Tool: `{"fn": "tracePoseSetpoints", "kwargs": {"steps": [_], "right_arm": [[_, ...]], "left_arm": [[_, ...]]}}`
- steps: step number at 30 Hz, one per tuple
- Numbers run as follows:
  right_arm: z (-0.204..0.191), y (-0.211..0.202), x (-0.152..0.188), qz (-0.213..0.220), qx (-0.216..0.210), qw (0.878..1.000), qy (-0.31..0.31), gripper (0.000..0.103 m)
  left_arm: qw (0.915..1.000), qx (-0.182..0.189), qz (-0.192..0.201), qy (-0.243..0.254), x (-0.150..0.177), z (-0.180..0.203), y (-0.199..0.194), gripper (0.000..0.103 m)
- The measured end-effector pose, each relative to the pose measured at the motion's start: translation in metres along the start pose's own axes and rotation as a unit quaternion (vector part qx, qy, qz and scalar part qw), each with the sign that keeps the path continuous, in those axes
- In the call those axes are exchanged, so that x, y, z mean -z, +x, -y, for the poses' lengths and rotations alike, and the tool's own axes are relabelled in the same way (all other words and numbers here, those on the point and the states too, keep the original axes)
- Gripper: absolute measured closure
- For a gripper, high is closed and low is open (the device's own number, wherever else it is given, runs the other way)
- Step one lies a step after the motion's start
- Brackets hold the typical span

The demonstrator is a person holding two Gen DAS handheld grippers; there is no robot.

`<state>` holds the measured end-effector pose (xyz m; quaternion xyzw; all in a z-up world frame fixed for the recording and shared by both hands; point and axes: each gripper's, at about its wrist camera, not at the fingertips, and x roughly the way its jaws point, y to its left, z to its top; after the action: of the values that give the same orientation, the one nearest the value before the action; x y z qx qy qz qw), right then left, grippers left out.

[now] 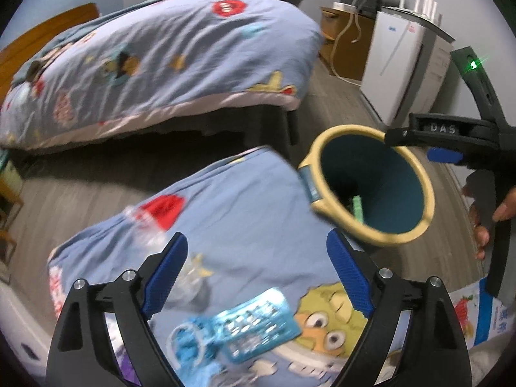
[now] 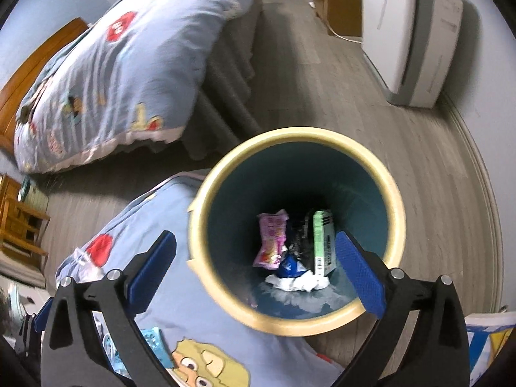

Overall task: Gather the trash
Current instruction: 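Move both open tools back over the trash on the cushion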

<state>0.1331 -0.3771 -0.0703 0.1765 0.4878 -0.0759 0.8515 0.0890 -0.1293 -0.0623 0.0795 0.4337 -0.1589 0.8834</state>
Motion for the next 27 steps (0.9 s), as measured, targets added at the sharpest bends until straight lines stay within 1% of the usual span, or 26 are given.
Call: {"fn": "tracePoseSetpoints", "kwargs": {"steps": [5,9,11,13,15,17,19,22,25,27], "right_arm": [[-0.036,-0.009,0.014,0.002,-0.012,0.999,-0.036,0.006],[-0.063,-0.013,0.025,0.001,-0.018,0.998,-0.067,0.006],[-0.079,-0.015,0.033,0.001,-0.022,0.996,-0.083,0.006],[-0.093,-0.017,0.04,-0.002,-0.026,0.995,-0.1,0.006],[-0.104,-0.016,0.046,-0.006,-0.028,0.993,-0.111,0.006],[-0.117,-0.015,0.055,-0.013,-0.035,0.992,-0.122,0.006],[-0.129,-0.016,0.063,-0.021,-0.044,0.99,-0.132,0.006],[-0.154,-0.018,0.085,-0.037,-0.057,0.984,-0.163,0.006],[-0.168,-0.021,0.104,-0.046,-0.062,0.979,-0.189,0.006],[-0.176,-0.024,0.118,-0.053,-0.064,0.975,-0.207,0.006]], "left_arm": [[0.9993,-0.029,-0.005,-0.025,0.026,-0.037,-0.022,0.015],[0.9968,-0.052,-0.01,-0.059,0.045,-0.074,-0.044,0.015],[0.9951,-0.067,-0.003,-0.073,0.054,-0.092,-0.059,0.015],[0.9933,-0.073,0.004,-0.09,0.062,-0.106,-0.072,0.013],[0.9911,-0.073,0.007,-0.111,0.072,-0.12,-0.08,0.012],[0.9879,-0.076,-0.003,-0.135,0.086,-0.134,-0.081,0.012],[0.9851,-0.085,-0.02,-0.148,0.099,-0.142,-0.077,0.012],[0.9805,-0.089,-0.045,-0.169,0.117,-0.155,-0.068,0.012],[0.9787,-0.108,-0.062,-0.163,0.129,-0.164,-0.059,0.012],[0.978,-0.108,-0.07,-0.164,0.135,-0.169,-0.053,0.012]]}}
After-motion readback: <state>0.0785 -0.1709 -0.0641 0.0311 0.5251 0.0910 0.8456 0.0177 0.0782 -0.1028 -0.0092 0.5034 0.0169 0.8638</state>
